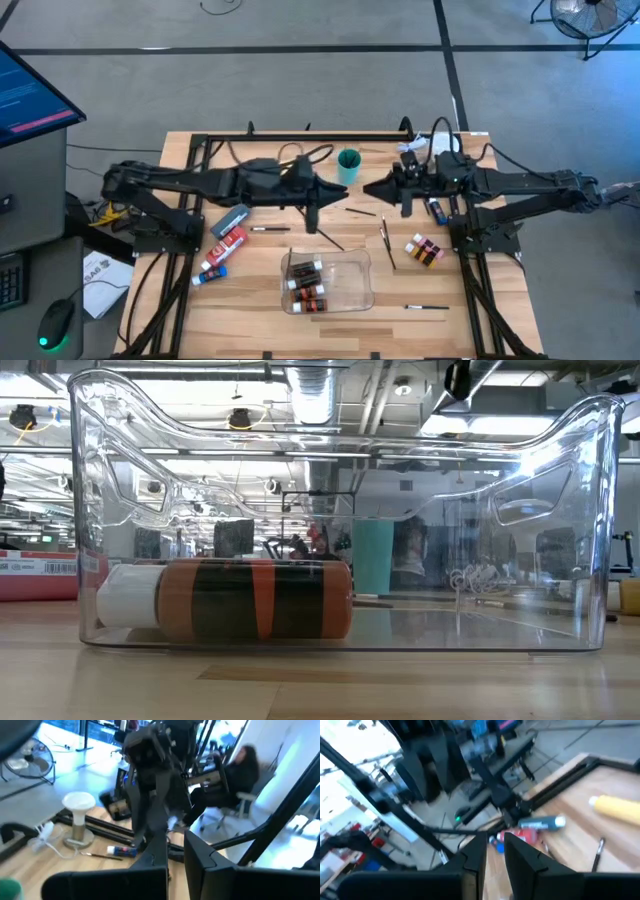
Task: Pick & Place Paint Supplies
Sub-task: Put the blue paint bottle into the transparent bin
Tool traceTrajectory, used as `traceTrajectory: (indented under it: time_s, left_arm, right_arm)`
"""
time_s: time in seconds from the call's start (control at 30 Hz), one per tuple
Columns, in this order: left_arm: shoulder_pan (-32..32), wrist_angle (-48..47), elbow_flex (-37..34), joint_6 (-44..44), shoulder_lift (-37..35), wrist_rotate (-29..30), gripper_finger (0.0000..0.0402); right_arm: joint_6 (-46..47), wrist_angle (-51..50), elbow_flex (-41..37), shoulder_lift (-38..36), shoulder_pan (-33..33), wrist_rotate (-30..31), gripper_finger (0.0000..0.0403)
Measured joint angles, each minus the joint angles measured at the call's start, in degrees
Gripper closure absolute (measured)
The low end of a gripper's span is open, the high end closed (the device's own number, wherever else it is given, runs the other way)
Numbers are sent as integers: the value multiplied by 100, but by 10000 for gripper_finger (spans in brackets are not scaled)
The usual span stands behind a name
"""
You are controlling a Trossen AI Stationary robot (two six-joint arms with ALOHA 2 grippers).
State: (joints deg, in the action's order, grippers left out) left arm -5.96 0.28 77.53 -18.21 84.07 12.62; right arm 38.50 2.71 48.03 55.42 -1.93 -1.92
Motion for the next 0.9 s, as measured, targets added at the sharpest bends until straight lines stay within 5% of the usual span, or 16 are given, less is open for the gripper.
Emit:
traceTrajectory:
  time_s: [0.2,0.33,0.53,0.9]
  left_arm:
    - [170,1983,-2081,-840,-987,-106,401]
    - [489,2470,-3024,-1169,-1729,-66,401]
    - [1175,2220,-3607,-1199,-2636,-121,401]
    - [2886,114,-3619,-956,-2951,-1792,372]
  right_arm:
    - [1,55,0,0,-576,-186,342]
    - [5,312,0,2,-1054,-445,342]
    - [8,411,155,31,-1799,-735,342]
    - [173,99,857,436,-2446,-1183,342]
